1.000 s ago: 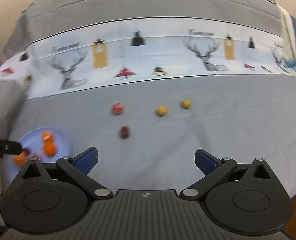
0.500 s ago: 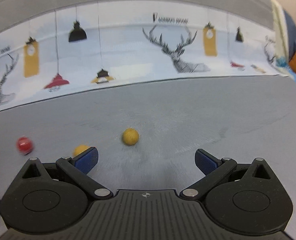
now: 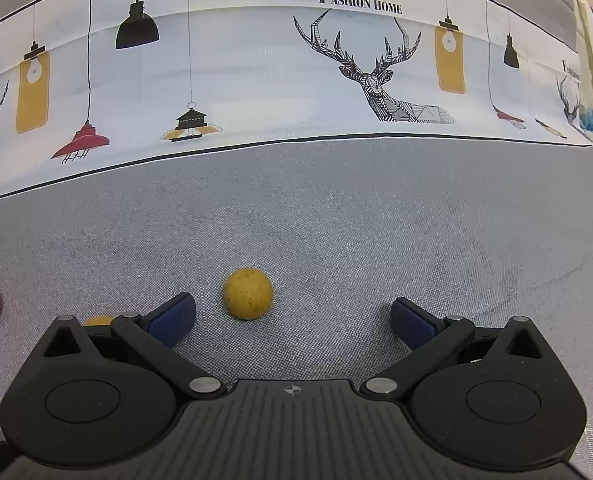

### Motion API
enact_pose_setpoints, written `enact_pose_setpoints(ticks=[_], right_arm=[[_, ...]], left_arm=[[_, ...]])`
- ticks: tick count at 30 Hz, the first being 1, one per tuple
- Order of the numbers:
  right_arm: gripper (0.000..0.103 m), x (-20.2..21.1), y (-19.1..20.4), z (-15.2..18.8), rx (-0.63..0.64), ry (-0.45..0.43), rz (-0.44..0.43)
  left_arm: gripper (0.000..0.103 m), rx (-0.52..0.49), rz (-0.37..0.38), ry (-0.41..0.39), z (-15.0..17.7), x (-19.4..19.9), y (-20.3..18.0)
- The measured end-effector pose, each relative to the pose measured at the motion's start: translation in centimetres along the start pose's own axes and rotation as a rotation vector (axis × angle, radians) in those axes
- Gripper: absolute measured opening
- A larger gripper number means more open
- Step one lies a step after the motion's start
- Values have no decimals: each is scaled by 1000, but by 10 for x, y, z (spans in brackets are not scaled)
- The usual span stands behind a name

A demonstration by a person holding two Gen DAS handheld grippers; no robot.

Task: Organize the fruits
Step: 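Grasp a dark red jujube with the left tool while the right tool grasps a yellow fruit, then carry the jujube and yellow fruit toward the blue plate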

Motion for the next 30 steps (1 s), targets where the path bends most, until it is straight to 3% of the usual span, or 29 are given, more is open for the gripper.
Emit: enact_pose_setpoints(ticks=[8,9,10,11,12,13,18,30], right_arm=[[102,1,-1,0,3,0,-2],[102,2,-1,0,6,3,-3],[96,3,-1,-2,9,8,-25],[66,7,2,-3,18,3,-55],[41,11,5,-5,35,1,-82],[25,13,10,-6,56,19,-86],[25,34,17,-7,42,31,-92],[25,146,57,14,25,-12,-206]], left_arm=[[103,3,-19,9,1,7,-6],[98,3,-17,10,1,8,-6],[84,2,-2,10,2,11,-6],[74,0,12,-2,3,19,-6],[44,-22,11,-23,4,26,-7],[24,-53,9,-29,5,29,-9],[23,-54,29,1,12,45,-3],[23,-47,-44,-118,59,141,44]])
Point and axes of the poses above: each gripper's, at about its wrist camera, not at the fingertips, and x roughly against the way its jaws point, y to its left, z to its underside, the point moved 1 cm from there along -x, roughly the way its jaws point, and after that the axes turned 14 degrees about -z, right-handed, at the moved point
